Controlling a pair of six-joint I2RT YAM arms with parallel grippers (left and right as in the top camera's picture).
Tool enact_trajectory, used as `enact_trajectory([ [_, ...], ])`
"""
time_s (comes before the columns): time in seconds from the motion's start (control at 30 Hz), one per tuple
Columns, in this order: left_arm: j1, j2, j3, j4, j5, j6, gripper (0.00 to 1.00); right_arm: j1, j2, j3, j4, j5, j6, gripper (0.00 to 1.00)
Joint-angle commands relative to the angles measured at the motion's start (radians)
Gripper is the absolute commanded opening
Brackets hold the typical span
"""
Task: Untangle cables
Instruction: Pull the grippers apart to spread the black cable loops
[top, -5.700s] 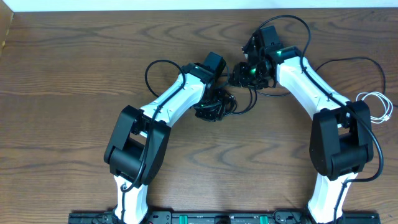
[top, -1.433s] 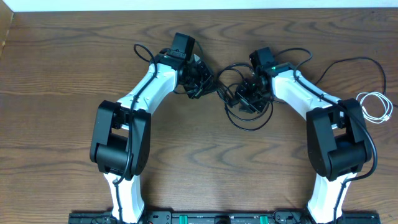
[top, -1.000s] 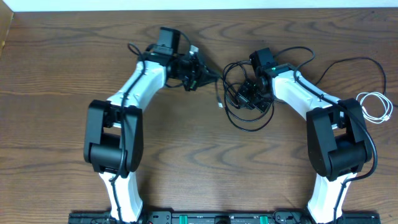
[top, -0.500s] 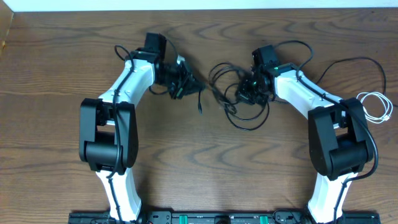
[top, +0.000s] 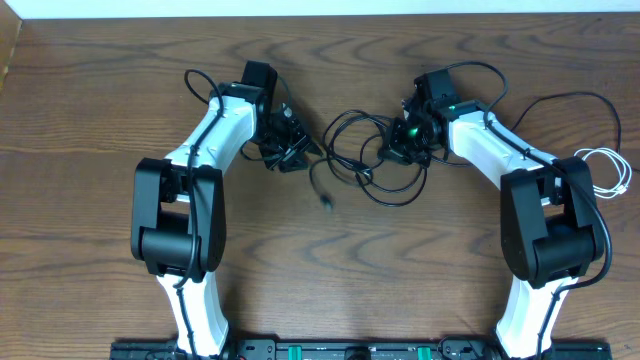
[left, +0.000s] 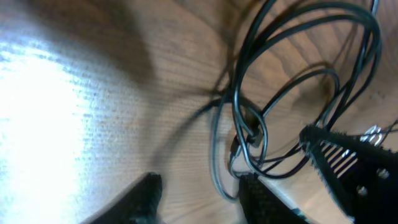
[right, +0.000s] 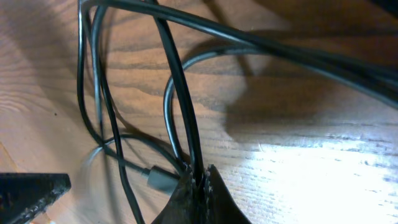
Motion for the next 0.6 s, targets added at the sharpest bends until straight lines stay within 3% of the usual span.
enact_trajectory([
  [0.0,-0.003,0.002,-0.003,-0.006,-0.032,0.015,0.54,0.004,0.009,-0.002,-0.012,-0.026,-0.019,0.02],
  [0.23,-0.003,0.002,-0.003,-0.021,-0.199,-0.035,0.57,0.004,0.009,-0.002,-0.082,-0.025,-0.019,0.06],
  [0.57,-0.055,0.002,-0.003,0.129,-0.225,-0.140,0.57,0.046,0.009,-0.002,-0.089,-0.021,-0.083,0.04],
])
